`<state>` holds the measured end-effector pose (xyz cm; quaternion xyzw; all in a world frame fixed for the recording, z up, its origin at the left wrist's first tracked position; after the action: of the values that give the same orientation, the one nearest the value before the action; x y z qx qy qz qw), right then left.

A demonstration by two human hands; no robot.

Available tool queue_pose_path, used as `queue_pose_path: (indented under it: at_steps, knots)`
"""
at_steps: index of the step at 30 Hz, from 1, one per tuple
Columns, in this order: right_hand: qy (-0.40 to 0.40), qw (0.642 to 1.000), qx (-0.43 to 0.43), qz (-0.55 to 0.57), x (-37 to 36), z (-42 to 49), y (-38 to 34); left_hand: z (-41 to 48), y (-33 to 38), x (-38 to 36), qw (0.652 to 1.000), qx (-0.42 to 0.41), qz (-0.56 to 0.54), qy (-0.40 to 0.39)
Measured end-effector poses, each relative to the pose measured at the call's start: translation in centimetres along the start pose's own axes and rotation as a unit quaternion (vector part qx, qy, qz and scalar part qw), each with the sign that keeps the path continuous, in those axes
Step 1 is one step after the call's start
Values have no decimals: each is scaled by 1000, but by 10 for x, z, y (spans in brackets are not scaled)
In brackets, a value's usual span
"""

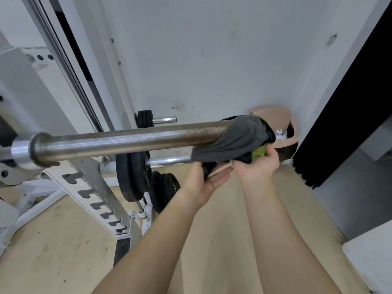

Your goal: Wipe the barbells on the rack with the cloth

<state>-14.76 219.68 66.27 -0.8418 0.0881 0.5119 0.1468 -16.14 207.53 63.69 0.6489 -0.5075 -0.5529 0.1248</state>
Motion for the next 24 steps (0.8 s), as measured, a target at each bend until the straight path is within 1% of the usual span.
queue_pose_path:
  at_steps: [3,6,8,10,12,16,18,20,22,24]
  knots:
    - [-16,1000,0,-20,16,7,-4,7,14,1,994,5,-111,-5]
    - [2,999,22,-33,25,10,-17,18,8,-11,983,23,-182,1]
    - [13,999,35,-10,34,17,-31,19,2,-29,981,39,-192,-8]
    - [-2,998,61,28,38,17,-46,24,-12,-46,982,56,-178,-18]
    - [-21,996,77,35,39,16,-55,22,-21,-58,981,58,-183,-28]
    - [-77,993,39,-82,21,10,-32,21,-3,-43,966,5,-251,-61]
    - [-99,989,19,-107,5,5,-12,15,14,-29,955,-33,-281,-91]
    - [-109,988,4,-112,-6,2,5,10,25,-21,948,-54,-296,-102]
    - [-119,986,1,-119,-11,-2,20,4,31,-13,950,-71,-296,-70]
    - [-113,987,-14,-117,-13,-4,36,-6,34,-4,941,-96,-320,-49]
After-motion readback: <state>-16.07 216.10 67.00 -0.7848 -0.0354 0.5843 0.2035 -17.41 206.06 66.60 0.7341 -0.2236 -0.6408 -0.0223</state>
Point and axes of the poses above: each hand's wrist, its own z-axis towards the middle knuckle, its own x-axis out of the back of the hand, y = z × x, the point moved 2 cm from there along z, towards the middle knuckle, and after that the axes turned 5 degrees about -x, right-handed, at the moved point
